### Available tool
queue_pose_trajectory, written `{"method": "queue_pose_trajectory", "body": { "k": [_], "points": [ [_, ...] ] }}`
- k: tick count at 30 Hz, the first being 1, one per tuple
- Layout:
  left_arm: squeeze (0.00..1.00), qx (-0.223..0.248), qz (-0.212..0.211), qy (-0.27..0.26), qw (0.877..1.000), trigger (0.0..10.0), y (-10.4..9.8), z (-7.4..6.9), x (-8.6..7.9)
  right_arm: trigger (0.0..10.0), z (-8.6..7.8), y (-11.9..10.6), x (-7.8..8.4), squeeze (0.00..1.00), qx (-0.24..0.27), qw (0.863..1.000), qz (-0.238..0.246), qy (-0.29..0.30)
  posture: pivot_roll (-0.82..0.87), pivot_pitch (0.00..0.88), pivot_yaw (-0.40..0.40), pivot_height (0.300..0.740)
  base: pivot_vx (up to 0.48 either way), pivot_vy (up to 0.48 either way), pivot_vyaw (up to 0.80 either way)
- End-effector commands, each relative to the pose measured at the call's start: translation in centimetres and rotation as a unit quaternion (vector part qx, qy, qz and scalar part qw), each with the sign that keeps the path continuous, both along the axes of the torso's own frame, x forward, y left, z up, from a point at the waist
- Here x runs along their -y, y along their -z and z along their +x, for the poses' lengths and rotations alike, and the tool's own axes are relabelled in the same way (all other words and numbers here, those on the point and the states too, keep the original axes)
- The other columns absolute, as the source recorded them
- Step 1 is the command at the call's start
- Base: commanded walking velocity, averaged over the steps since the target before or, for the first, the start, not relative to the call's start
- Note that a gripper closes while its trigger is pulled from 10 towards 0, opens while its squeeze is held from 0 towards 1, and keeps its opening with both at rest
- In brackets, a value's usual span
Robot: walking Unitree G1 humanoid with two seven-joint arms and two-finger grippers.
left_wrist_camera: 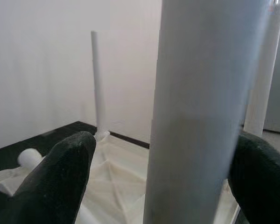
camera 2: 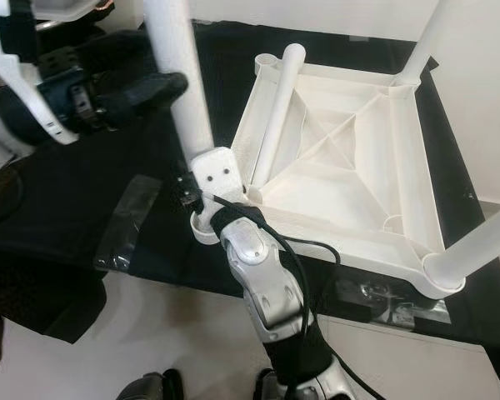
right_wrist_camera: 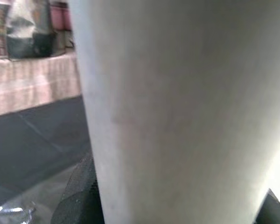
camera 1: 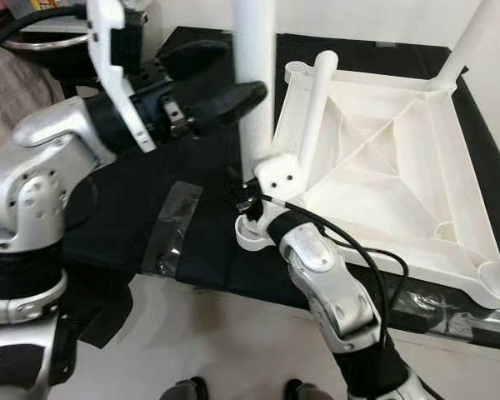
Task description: Building children table
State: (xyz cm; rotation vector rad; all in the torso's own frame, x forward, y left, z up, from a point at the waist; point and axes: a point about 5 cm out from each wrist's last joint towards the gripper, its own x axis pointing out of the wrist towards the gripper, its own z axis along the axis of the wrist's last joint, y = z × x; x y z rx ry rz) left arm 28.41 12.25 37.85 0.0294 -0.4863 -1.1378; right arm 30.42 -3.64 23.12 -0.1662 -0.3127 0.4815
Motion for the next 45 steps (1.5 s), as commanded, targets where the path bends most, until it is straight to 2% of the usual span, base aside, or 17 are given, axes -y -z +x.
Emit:
{"method": "queue_pose_trajectory", "body": {
  "k": [1,4,10,11,21,32,35,36,37,41,43,44,45],
  "points": [
    [0.00,-0.011,-0.002,0.032,0.999,10.0,0.0,-0.1,0.6,10.0,-0.1,-0.2,-0.3,0.00,0.009,1.000,0.002,-0.009,0.00,0.162,0.025,0.740,0.000,0.000,0.00],
    [0.00,-0.011,-0.006,0.064,0.998,10.0,-0.4,-0.3,1.4,10.0,0.1,-0.2,-0.4,0.00,0.012,1.000,0.002,-0.012,-0.01,0.162,0.029,0.740,0.000,0.000,0.00],
    [0.00,-0.014,-0.015,0.070,0.997,10.0,-0.5,-0.1,1.7,10.0,0.3,-0.4,-0.4,0.00,0.018,1.000,0.004,-0.013,-0.01,0.161,0.029,0.740,0.000,0.000,0.00],
    [0.00,-0.018,-0.020,0.072,0.997,0.0,-0.5,-0.1,1.8,10.0,0.4,-0.5,-0.4,0.00,0.021,1.000,0.004,-0.012,-0.01,0.159,0.030,0.740,0.000,0.000,0.00],
    [0.00,-0.039,-0.033,0.090,0.995,0.0,-0.4,0.1,2.1,10.0,1.8,-1.7,0.1,0.00,0.050,0.999,-0.001,-0.003,-0.01,0.139,0.023,0.740,0.000,0.000,0.00],
    [0.00,-0.029,-0.038,0.086,0.995,0.0,-0.8,0.2,1.9,10.0,2.4,-2.6,0.1,0.00,0.070,0.997,-0.004,-0.011,-0.04,0.118,0.012,0.740,0.000,0.000,0.00],
    [0.00,-0.023,-0.043,0.085,0.995,0.0,-0.9,0.3,1.8,10.0,2.5,-2.9,-0.1,0.00,0.069,0.997,0.005,-0.032,-0.04,0.113,0.013,0.740,0.000,0.000,0.00],
    [0.00,-0.020,-0.042,0.085,0.995,0.0,-1.0,0.3,1.8,10.0,2.4,-2.9,-0.2,1.00,0.062,0.997,0.010,-0.053,-0.04,0.111,0.014,0.740,0.000,0.000,0.00],
    [0.00,-0.020,-0.042,0.085,0.995,0.0,-1.0,0.3,1.8,10.0,2.4,-2.9,-0.2,1.00,0.062,0.997,0.010,-0.053,-0.04,0.111,0.014,0.740,0.000,0.000,0.00],
    [0.00,-0.011,-0.027,0.092,0.995,0.0,-1.2,0.2,1.9,10.0,1.7,-3.6,-0.6,1.00,0.053,0.987,0.036,-0.144,-0.04,0.107,0.017,0.740,0.000,0.000,0.00],
    [0.00,-0.010,-0.002,0.107,0.994,0.0,-1.1,0.1,2.1,10.0,1.5,-4.1,-0.5,1.00,0.048,0.980,0.040,-0.191,-0.04,0.106,0.018,0.740,0.000,0.000,0.00],
    [0.00,-0.010,-0.002,0.107,0.994,0.0,-1.1,0.1,2.1,10.0,1.5,-4.1,-0.5,1.00,0.048,0.980,0.040,-0.191,-0.04,0.106,0.018,0.740,0.000,0.000,0.00],
    [0.00,-0.010,0.017,0.119,0.993,0.0,-0.9,-0.1,2.3,10.0,1.3,-4.4,-0.5,1.00,0.040,0.973,0.034,-0.224,-0.04,0.105,0.020,0.740,0.000,0.000,0.00]
  ]
}}
